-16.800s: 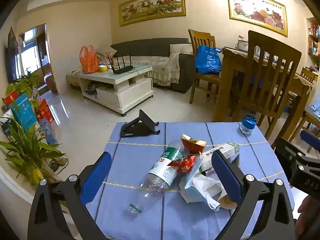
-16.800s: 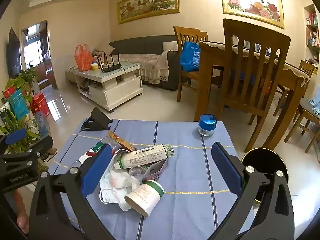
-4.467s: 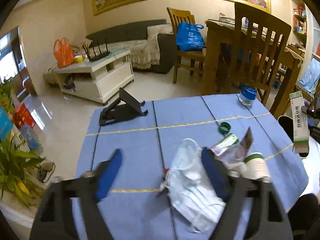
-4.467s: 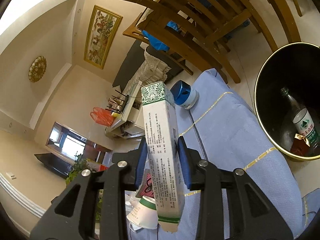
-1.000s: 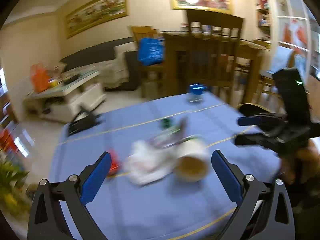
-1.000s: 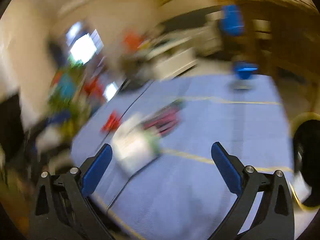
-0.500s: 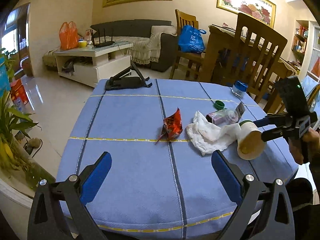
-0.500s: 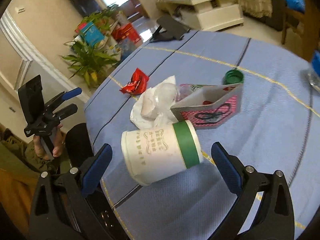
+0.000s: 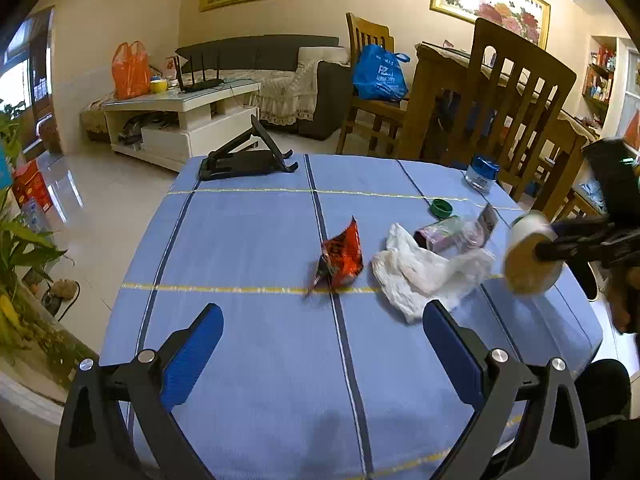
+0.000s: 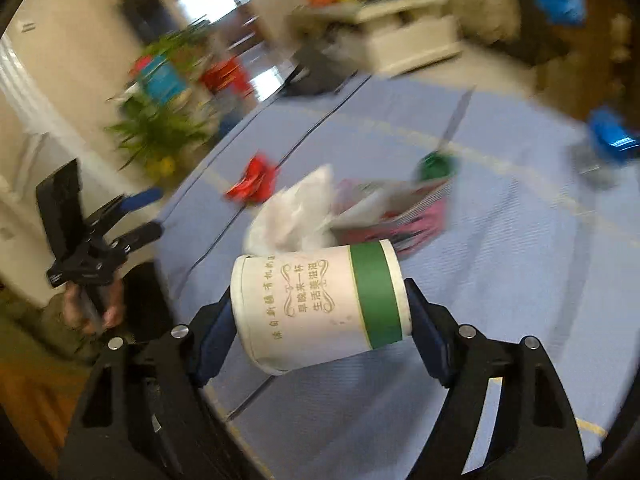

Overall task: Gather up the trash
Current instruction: 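Carry the paper cup toward the bin while the left tool grasps the small white cap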

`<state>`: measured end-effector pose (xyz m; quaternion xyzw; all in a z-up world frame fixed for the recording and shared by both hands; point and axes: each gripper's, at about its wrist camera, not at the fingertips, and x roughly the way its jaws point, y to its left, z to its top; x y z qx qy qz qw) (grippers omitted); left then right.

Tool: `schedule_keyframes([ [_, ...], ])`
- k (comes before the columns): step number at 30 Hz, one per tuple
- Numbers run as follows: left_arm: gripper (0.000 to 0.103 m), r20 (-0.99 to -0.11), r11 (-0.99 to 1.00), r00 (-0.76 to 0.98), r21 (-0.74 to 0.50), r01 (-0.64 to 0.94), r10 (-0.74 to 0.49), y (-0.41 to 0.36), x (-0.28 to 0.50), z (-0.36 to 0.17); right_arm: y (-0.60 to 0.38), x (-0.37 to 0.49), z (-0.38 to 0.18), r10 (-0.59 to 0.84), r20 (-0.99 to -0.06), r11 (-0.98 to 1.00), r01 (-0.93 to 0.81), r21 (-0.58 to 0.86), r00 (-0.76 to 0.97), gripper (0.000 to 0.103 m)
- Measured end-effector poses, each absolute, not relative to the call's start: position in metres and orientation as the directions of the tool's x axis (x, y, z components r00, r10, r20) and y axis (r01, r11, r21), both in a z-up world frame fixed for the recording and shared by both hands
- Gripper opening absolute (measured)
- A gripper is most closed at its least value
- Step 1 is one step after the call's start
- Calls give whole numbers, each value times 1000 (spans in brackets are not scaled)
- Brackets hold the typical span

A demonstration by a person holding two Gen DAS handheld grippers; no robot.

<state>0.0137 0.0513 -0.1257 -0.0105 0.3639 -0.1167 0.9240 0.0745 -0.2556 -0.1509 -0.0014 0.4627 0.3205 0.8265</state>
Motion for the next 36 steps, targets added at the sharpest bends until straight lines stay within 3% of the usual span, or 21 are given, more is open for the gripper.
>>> schedule_keyframes([
  [3, 97, -675, 974, 703, -119, 194, -223, 52, 24, -127, -244, 47, -126, 303, -766, 875, -483, -11, 567, 76],
  [6, 97, -664, 969, 707, -130, 212, -243, 43, 20, -130, -221, 29, -129, 69, -709, 863, -398, -310, 702, 76],
  [11, 97, -644, 927, 683, -119, 355, -344, -1, -8, -139, -216, 26, -148, -39, -663, 842, -332, -425, 748, 76],
  [14, 97, -643, 880, 652, -72, 469, -401, -35, -23, -142, -251, 31, -130, 21, -659, 930, -257, -264, 752, 76],
  [18, 97, -619, 794, 600, -64, 604, -506, -72, -30, -133, -337, 32, -112, 208, -643, 977, -134, 163, 737, 76],
  [19, 97, -612, 768, 579, -74, 637, -539, -83, -28, -130, -372, 31, -117, 288, -619, 940, -93, 328, 730, 76],
  [21, 97, -604, 735, 549, -93, 671, -578, -101, -20, -128, -414, 26, -131, 344, -573, 874, -30, 486, 744, 76],
  [25, 97, -630, 699, 485, -130, 703, -606, -147, 11, -129, -458, 13, -155, 328, -533, 804, 66, 591, 780, 76],
  [28, 96, -696, 741, 471, -130, 659, -542, -174, 45, -143, -474, 5, -168, 311, -507, 773, 96, 627, 804, 76],
  [33, 77, -772, 767, 450, -75, 638, -450, -198, 69, -164, -490, -2, -171, 288, -475, 753, 109, 649, 832, 77],
  [34, 66, -783, 782, 466, -41, 622, -412, -201, 71, -166, -493, -3, -169, 285, -463, 753, 104, 650, 839, 77],
  [35, 37, -789, 787, 473, -23, 616, -393, -202, 71, -167, -493, -4, -168, 289, -455, 749, 96, 655, 842, 77],
  [36, 23, -805, 791, 467, -5, 612, -366, -204, 73, -170, -493, -4, -168, 291, -451, 749, 92, 656, 844, 77],
])
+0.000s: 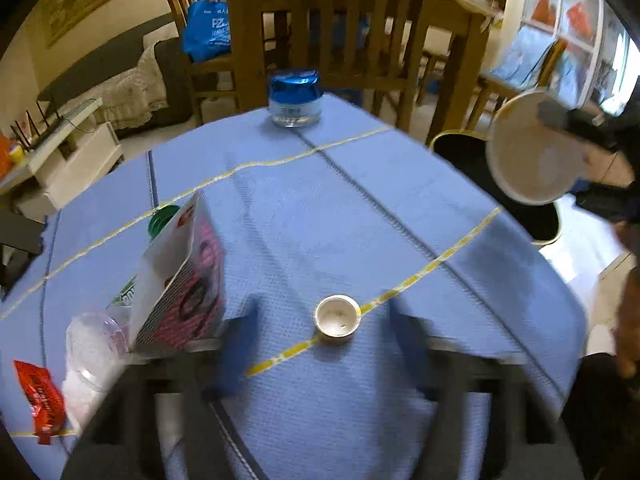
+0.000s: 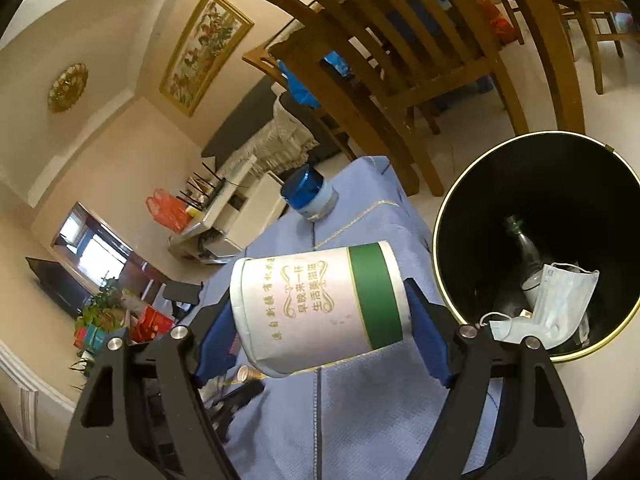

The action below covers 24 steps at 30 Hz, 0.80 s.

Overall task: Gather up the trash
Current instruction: 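Carry the paper cup toward the bin while the left tool grasps the small white cap, then open the right tool over the bin to drop the cup while the left tool drops the cap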

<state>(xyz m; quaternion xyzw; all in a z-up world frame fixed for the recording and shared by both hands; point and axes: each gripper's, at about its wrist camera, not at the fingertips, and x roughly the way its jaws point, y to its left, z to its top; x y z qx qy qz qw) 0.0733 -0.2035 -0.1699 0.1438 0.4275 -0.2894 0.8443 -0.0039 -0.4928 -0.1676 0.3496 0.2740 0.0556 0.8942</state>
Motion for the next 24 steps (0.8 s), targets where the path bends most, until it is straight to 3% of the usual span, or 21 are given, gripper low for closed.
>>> schedule_keyframes([
  [1, 19, -811, 801, 474, 11, 598, -343, -202, 73, -170, -490, -5, -168, 289, -448, 750, 90, 655, 846, 77],
  [8, 19, -803, 836, 507, 20, 548, -313, -194, 66, -163, -495, -12, -164, 257, -409, 745, 90, 661, 875, 77],
  [14, 19, -759, 848, 568, 40, 528, -318, -207, 61, -141, -505, -3, -186, 242, -518, 723, 203, 661, 821, 75],
  [19, 19, -735, 840, 579, 23, 543, -354, -224, 63, -124, -515, -4, -182, 219, -526, 732, 218, 646, 822, 75],
  [24, 19, -717, 811, 579, 33, 585, -388, -256, 62, -112, -559, -2, -171, 17, -585, 753, 374, 541, 811, 75],
])
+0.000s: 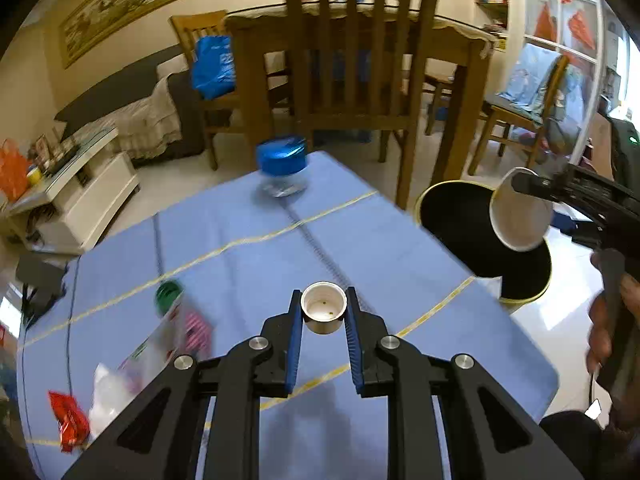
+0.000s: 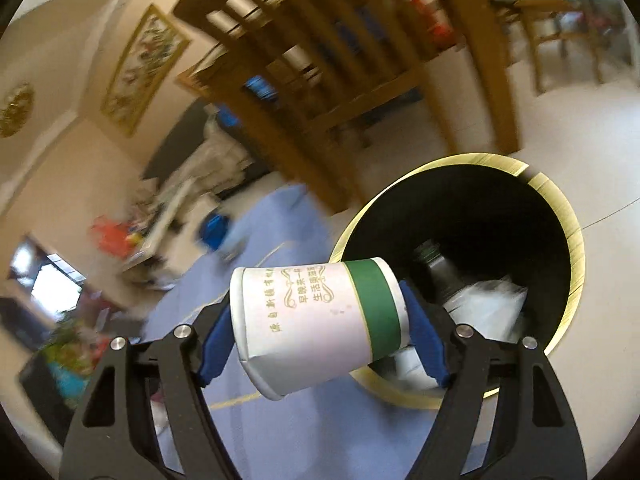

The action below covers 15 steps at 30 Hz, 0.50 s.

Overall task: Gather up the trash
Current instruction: 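Open the right tool over the bin to drop the cup while the left tool drops the cap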

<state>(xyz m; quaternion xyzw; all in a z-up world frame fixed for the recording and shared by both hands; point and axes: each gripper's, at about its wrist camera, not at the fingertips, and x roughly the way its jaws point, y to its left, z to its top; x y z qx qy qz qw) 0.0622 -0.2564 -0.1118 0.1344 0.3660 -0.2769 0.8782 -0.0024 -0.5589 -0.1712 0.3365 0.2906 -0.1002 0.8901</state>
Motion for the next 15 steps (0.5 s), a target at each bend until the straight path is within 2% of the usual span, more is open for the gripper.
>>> schedule_keyframes([
  [3, 19, -714, 788, 563, 25, 615, -416, -281, 61, -110, -575, 0, -166, -137, -612, 778, 468, 421, 779, 75],
  [6, 19, -715, 763, 544, 23, 646, -439, -303, 60, -112, -582, 10, -175, -214, -649, 787, 523, 328, 730, 75],
  [8, 19, -720, 748, 529, 22, 664, -449, -319, 61, -114, -585, 22, -191, -244, -709, 791, 559, 249, 662, 77],
  [12, 19, -729, 720, 500, 15, 694, -467, -354, 64, -119, -594, 24, -210, -249, -740, 765, 596, 245, 624, 90],
  [15, 19, -736, 704, 481, 9, 710, -476, -374, 66, -123, -604, 14, -209, -280, -727, 733, 628, 260, 627, 95],
])
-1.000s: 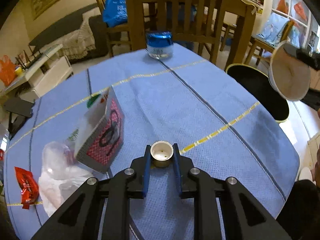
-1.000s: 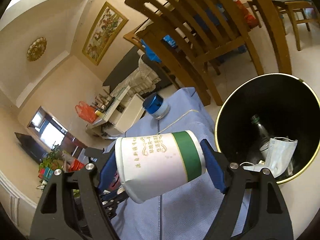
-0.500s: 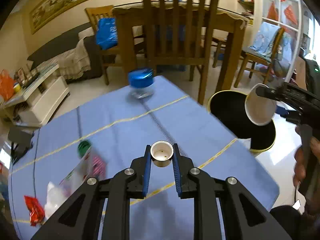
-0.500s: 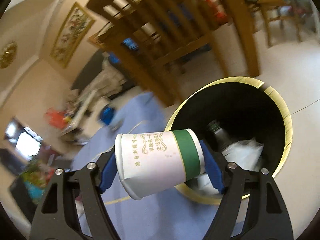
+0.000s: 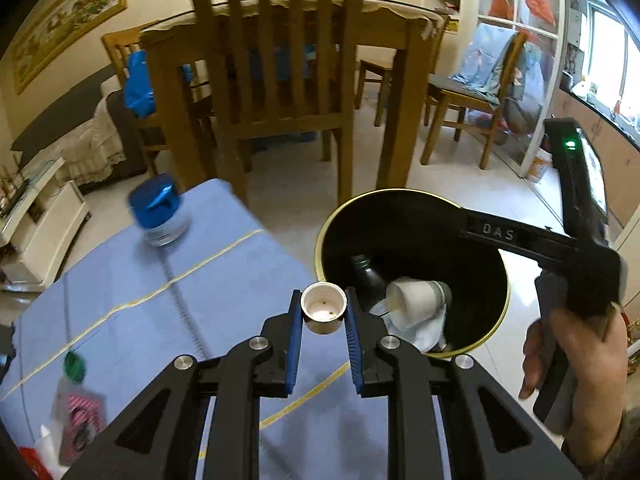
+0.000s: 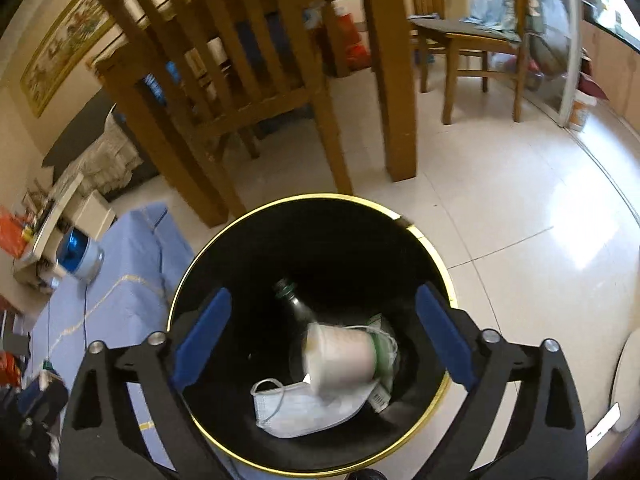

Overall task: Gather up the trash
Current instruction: 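Open the right tool over the bin to drop the cup while the left tool drops the cap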

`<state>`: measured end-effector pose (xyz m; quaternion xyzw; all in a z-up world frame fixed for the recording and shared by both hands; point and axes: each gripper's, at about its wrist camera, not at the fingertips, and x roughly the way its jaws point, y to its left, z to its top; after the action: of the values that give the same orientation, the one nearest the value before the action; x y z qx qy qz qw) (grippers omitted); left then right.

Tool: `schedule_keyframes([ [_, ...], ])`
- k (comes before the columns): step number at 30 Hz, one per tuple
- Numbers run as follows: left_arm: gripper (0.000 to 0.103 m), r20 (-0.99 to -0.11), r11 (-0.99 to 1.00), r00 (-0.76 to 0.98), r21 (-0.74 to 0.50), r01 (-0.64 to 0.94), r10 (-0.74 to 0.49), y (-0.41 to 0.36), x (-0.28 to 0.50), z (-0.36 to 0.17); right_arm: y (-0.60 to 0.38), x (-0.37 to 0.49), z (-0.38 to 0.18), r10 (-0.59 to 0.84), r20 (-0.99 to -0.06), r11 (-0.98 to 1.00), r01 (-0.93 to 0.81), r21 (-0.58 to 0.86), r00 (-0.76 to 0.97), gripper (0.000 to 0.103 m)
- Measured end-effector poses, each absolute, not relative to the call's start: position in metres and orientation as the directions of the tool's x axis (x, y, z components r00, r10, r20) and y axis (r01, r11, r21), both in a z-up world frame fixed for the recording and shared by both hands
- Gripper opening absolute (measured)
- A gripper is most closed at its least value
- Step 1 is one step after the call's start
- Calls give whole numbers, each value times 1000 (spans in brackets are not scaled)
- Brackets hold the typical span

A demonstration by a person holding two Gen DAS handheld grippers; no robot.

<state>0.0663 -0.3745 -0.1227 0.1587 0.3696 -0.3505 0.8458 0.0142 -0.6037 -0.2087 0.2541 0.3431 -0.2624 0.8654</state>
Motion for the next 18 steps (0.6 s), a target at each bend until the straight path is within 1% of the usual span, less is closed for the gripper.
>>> schedule_keyframes([
  [5, 19, -760, 674, 442, 7, 738, -476, -418, 74, -134, -622, -11, -212, -328, -725, 678, 685, 266, 606, 97],
  [9, 19, -771, 661, 425, 7, 750, -475, -447, 81, -140, -648, -44, -212, -346, -703, 577, 732, 362, 621, 97],
  [13, 20, -779, 655, 422, 20, 755, -463, -467, 83, -146, -662, -70, -214, -372, -672, 516, 744, 424, 641, 97],
  [15, 45, -780, 658, 435, 39, 752, -450, -476, 84, -148, -667, -75, -213, -377, -662, 505, 743, 439, 648, 97],
  [16, 65, -776, 660, 442, 44, 750, -450, -476, 84, -148, -668, -78, -212, -382, -657, 500, 743, 445, 650, 97],
  [18, 76, -765, 661, 456, 54, 748, -454, -478, 82, -146, -668, -80, -209, -388, -649, 501, 741, 447, 654, 97],
])
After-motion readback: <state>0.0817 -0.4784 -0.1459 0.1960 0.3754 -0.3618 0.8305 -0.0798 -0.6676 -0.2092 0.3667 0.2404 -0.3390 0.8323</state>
